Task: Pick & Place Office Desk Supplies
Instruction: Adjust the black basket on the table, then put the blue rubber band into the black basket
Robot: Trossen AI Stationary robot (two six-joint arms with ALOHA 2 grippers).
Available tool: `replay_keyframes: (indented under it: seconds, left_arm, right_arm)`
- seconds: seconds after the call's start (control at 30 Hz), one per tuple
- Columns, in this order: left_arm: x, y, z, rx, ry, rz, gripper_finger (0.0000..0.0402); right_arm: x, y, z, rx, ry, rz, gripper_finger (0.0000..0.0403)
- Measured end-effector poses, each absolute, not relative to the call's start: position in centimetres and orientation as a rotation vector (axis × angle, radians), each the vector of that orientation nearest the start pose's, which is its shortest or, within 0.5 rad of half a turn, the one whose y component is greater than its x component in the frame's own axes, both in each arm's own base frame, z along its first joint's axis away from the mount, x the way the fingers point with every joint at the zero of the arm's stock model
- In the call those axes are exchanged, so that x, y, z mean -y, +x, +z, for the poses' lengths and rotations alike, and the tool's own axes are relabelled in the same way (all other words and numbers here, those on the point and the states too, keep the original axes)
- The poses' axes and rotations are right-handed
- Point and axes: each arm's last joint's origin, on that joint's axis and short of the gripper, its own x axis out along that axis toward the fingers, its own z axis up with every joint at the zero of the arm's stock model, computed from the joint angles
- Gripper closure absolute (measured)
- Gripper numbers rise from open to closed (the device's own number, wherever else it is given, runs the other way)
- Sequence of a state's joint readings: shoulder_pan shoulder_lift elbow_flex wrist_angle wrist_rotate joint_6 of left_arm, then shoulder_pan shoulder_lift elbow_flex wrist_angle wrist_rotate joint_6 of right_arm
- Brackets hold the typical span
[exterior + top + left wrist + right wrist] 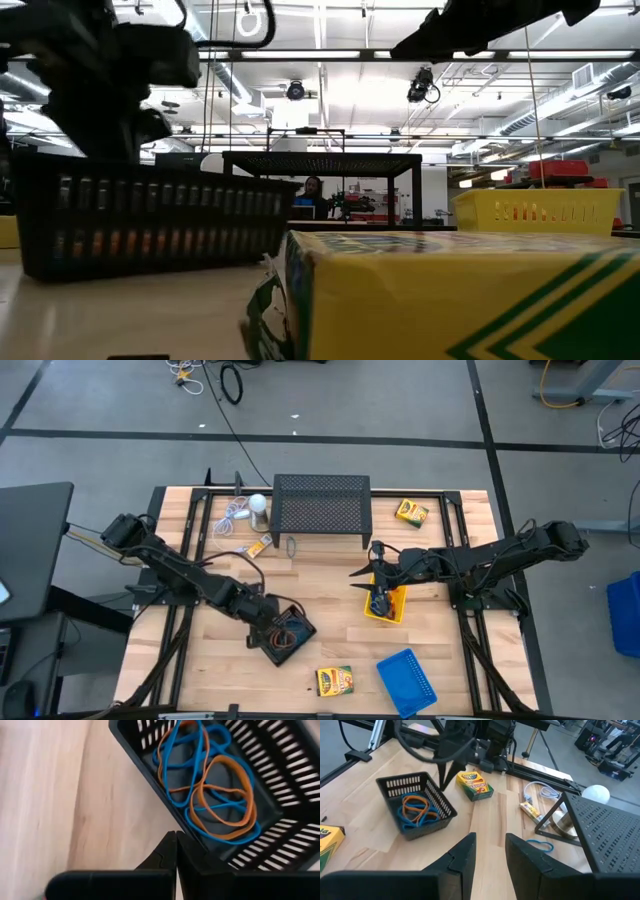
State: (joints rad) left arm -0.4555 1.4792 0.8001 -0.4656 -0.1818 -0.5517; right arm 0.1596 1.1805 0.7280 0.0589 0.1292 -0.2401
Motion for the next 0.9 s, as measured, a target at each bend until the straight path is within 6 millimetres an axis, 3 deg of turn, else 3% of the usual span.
replay_keyframes:
  seconds: [0.13, 0.47, 0.7, 0.9]
  left_arm:
    - [11.2, 24.9, 17.2, -1.045, -0.139, 0.009, 0.04]
    - [9.5, 28.4, 14.4, -1.0, -0.109, -0.077, 0.04]
    - [7.4, 30.4, 15.3, -0.83, -0.068, -0.133, 0.04]
    - [4.4, 30.9, 15.4, -0.801, 0.067, 0.074, 0.0401]
  right_arm:
    - [-3.7, 25.2, 25.7, -0.395, -0.295, 0.078, 0.0291]
    - [-3.7, 25.1, 25.4, -0.419, -0.298, 0.081, 0.0291]
    - [-3.7, 25.0, 25.3, -0.44, -0.301, 0.084, 0.0291]
    - [-3.6, 24.9, 25.1, -0.461, -0.304, 0.086, 0.0291]
